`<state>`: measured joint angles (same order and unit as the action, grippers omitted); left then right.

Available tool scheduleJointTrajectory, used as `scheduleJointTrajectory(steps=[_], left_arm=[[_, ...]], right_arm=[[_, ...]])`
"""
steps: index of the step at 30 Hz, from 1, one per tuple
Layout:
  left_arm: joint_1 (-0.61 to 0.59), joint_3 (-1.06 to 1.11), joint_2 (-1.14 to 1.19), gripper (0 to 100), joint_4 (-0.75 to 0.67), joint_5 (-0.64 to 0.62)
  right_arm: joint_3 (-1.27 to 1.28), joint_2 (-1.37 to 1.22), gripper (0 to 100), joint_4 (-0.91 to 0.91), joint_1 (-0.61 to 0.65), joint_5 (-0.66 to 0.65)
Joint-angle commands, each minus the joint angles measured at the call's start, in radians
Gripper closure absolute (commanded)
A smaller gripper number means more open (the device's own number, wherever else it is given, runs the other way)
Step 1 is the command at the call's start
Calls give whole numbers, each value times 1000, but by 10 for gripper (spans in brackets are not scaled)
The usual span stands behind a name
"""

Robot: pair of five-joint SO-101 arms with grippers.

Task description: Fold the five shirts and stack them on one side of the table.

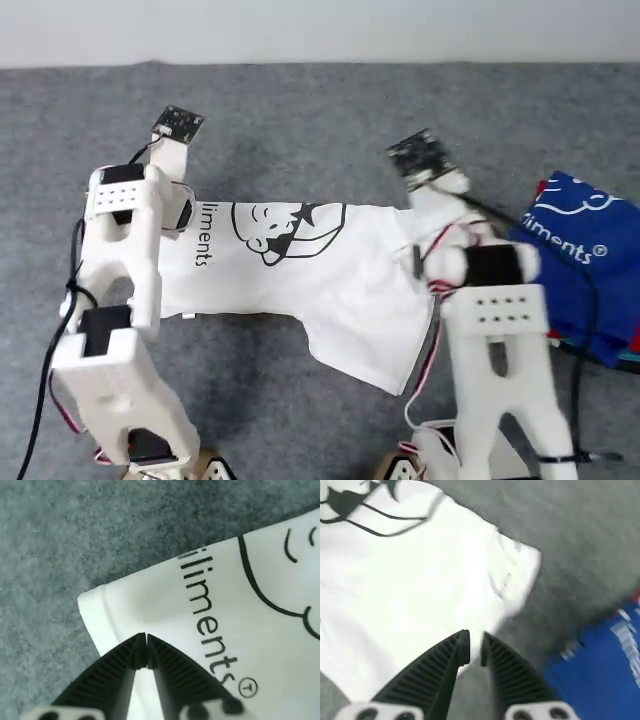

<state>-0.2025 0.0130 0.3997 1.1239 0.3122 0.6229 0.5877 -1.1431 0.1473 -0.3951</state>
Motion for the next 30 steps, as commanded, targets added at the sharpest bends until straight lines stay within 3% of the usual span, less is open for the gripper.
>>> scheduleJointTrajectory(steps=[1, 4, 12, 22, 30], left_arm=[[0, -77, 34, 992, -15, -8], [0, -124, 106, 992, -15, -8], [-31, -343, 264, 992, 92, -61], [-48, -527, 315, 992, 269, -69], [-46, -837, 315, 993, 434, -107]], right_arm=[[124, 12, 989, 197, 41, -8], [178, -45, 989, 288, 45, -8], [107, -251, 988, 272, 39, -3], [103, -249, 988, 208, 39, -3], [103, -93, 988, 102, 39, -3]])
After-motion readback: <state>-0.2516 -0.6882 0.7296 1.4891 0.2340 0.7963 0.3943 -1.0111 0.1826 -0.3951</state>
